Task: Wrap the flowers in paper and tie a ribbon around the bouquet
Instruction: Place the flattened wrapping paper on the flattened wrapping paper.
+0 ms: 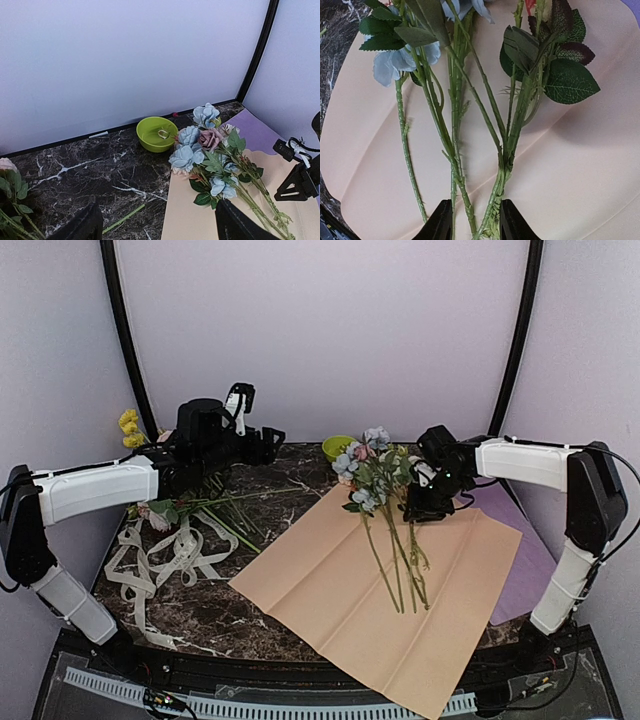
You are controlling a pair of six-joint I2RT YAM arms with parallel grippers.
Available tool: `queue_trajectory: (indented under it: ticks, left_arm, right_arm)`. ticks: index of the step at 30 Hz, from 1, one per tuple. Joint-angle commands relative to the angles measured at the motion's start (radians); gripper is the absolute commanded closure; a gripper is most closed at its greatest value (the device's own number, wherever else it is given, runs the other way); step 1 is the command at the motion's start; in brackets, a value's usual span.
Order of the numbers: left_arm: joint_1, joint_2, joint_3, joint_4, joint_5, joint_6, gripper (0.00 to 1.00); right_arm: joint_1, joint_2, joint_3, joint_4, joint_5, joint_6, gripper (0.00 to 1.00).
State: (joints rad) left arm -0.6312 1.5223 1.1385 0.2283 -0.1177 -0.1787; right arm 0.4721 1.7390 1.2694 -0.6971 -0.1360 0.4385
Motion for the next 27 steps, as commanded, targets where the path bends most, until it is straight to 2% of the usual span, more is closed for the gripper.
queue_trajectory:
  ticks: [1, 9, 17, 21, 27]
  left_arm:
    - [0.005, -0.008, 0.030, -0.013, -0.008, 0.020, 0.20]
    - [0.005, -0.004, 0.036, -0.016, -0.011, 0.025, 0.20]
    - [0.010, -0.002, 0.047, -0.060, -0.018, 0.066, 0.20]
    - [0.108, 0.023, 0.089, -0.185, 0.015, 0.029, 0.20]
    - [0.199, 0.000, 0.020, -0.178, -0.028, 0.011, 0.20]
  right_arm:
    - [0.030, -0.027, 0.024, -0.031, 0.061, 0.003, 0.67]
    - [0.139, 0.026, 0.068, -0.107, 0.193, 0.017, 0.56]
    - [0.227, 0.086, 0.152, -0.125, 0.200, -0.018, 0.55]
    - [0.247, 0.117, 0.182, -0.145, 0.233, -0.022, 0.57]
    - [0.251, 0.128, 0.177, -0.154, 0.248, -0.019, 0.60]
